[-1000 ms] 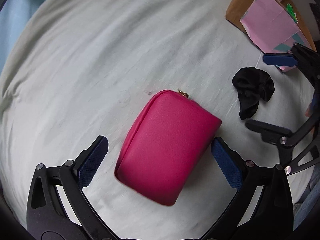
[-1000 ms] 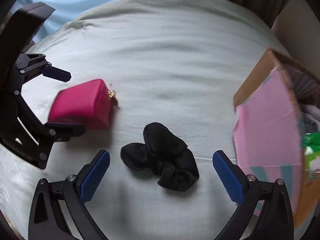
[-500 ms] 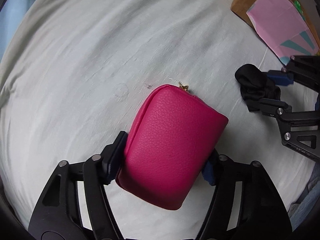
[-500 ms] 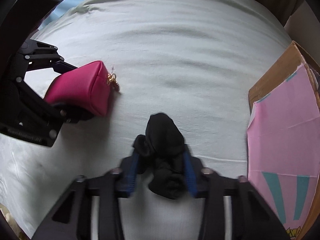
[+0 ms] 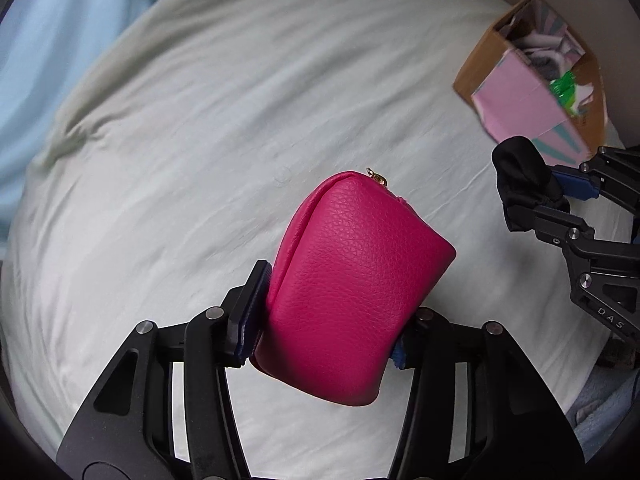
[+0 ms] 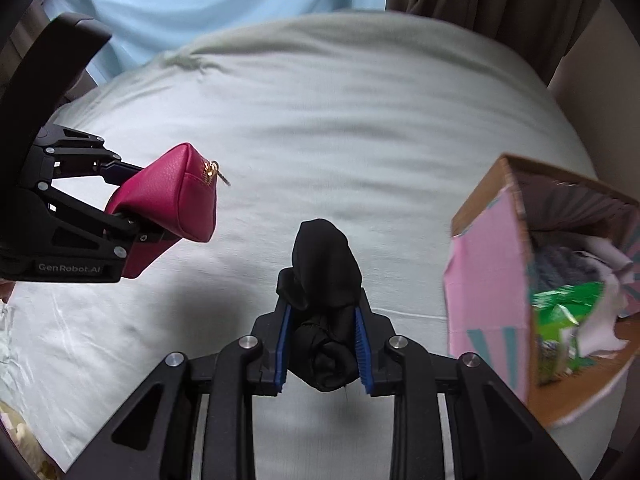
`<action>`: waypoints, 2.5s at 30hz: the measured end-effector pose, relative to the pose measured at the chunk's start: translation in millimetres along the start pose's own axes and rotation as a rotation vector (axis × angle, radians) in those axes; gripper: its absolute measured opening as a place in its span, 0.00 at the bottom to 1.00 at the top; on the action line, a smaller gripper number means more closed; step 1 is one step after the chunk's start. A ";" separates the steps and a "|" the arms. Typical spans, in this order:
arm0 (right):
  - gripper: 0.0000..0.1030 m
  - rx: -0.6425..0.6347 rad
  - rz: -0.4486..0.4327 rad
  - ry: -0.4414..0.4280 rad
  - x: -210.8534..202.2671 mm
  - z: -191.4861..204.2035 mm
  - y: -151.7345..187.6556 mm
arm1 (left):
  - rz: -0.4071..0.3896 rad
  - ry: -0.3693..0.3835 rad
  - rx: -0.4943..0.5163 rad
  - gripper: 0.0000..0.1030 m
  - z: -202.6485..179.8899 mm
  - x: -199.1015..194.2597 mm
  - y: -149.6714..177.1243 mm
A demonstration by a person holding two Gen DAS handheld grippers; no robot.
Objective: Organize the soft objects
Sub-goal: 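Carry the pink pouch and hair ties into the box and open both tools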
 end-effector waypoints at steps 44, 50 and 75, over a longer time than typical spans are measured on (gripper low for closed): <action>0.25 0.066 -0.115 -0.081 -136.4 -318.2 -27.3 | -0.267 0.034 -0.324 0.45 -281.3 -76.9 -152.2; 0.25 0.080 -0.037 -0.090 -79.3 -349.2 -34.7 | -0.197 0.074 -0.380 0.45 -274.2 -22.1 -180.8; 0.85 0.275 0.239 -0.125 36.6 -384.6 -31.0 | -0.026 0.002 -0.247 1.00 -260.2 60.1 -214.5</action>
Point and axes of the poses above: each gripper's, at about its wrist camera, not at the fingertips, and x roughly the way its jaws point, z to its left, y to its underside, the point moved 6 cm from there along x, roughly the way its jaws point, and after that the axes turned 11 degrees about y, right-handed, at the moved point
